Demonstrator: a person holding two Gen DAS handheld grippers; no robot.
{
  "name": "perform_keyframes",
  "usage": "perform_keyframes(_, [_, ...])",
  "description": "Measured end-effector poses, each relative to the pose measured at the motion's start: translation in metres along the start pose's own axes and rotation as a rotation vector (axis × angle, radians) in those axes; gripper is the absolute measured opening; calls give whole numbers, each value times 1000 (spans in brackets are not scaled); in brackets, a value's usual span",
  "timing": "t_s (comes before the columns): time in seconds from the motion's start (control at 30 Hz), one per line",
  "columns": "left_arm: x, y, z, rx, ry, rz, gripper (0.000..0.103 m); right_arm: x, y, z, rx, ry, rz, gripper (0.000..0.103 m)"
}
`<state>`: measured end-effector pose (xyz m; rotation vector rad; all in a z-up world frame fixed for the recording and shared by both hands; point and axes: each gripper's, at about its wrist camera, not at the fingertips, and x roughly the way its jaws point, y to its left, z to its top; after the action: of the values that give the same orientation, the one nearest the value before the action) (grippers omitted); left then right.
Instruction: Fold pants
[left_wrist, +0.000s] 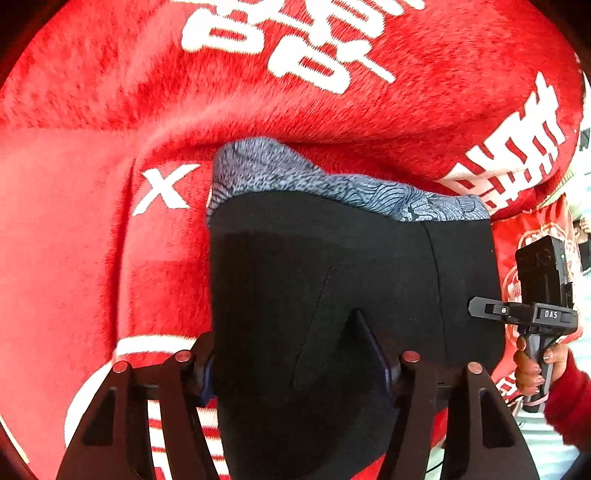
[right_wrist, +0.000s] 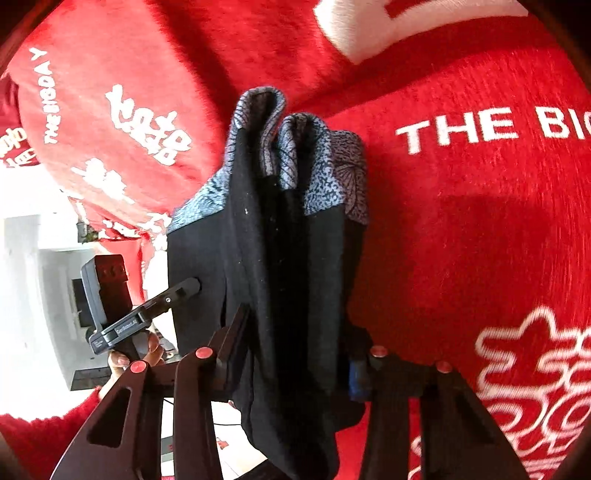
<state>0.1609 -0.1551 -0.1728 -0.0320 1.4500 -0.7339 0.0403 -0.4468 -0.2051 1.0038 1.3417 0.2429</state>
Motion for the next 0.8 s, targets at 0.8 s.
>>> perform_keyframes(0.8, [-28,-55,-56,181,-102,310,65,-31,51,-74,-84,-162,-511,34])
